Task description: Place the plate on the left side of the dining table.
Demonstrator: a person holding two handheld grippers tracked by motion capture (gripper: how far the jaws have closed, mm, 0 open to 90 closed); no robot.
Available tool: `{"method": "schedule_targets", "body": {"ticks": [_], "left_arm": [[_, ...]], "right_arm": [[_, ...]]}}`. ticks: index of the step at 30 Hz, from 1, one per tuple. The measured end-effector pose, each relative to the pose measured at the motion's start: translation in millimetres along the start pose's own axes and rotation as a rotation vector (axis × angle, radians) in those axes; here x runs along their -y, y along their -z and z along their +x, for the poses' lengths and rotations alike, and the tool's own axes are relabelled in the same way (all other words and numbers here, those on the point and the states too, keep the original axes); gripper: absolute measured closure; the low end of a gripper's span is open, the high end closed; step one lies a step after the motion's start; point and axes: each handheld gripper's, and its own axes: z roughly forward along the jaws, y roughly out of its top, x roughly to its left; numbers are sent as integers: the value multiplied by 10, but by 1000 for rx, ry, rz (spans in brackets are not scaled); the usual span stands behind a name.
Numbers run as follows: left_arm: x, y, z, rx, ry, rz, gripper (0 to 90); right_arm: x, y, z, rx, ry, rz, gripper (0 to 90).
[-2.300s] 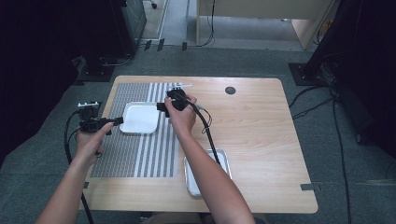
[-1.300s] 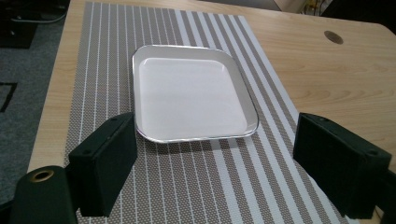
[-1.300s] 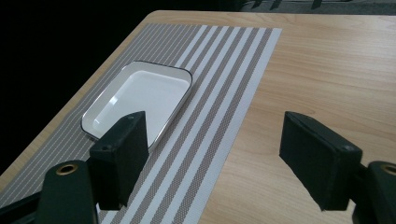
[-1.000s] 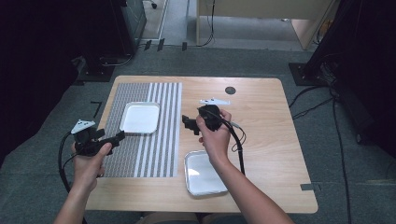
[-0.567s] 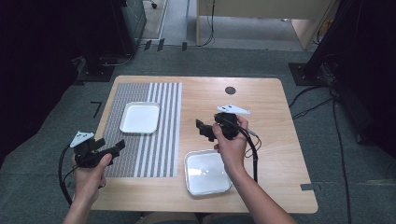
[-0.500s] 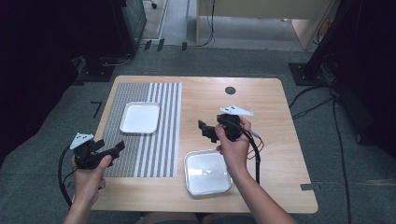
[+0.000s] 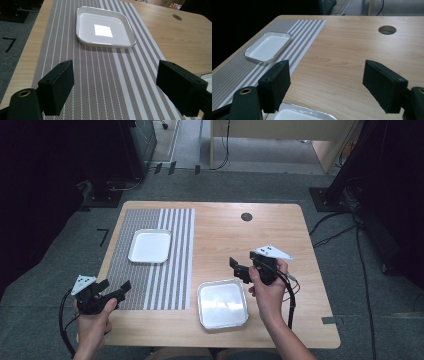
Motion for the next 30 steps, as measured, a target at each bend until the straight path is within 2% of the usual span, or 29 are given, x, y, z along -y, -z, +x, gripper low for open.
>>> {"method": "schedule_targets", "body": {"ticks": [10,15,17,23,27,30], "left_arm": [[151,67,71,-12,7,-17,152],[249,73,89,-29,-7,-16,153],[295,79,87,-21,-13,-22,152],[380,79,87,-30,-39,-41,152],[417,62,114,-42,-44,-36,153],[442,56,132,-60,-44,-26,153]], "right_arm": [[204,216,-257,28,-43,-23,225],[308,351,-406,60,-40,-34,226],[354,403,-466,70,-45,-39,225],[514,532,-684,76,-69,-55,225],[621,624,-831,102,-87,-61,225],[712,703,-953,142,-82,-64,225]]}}
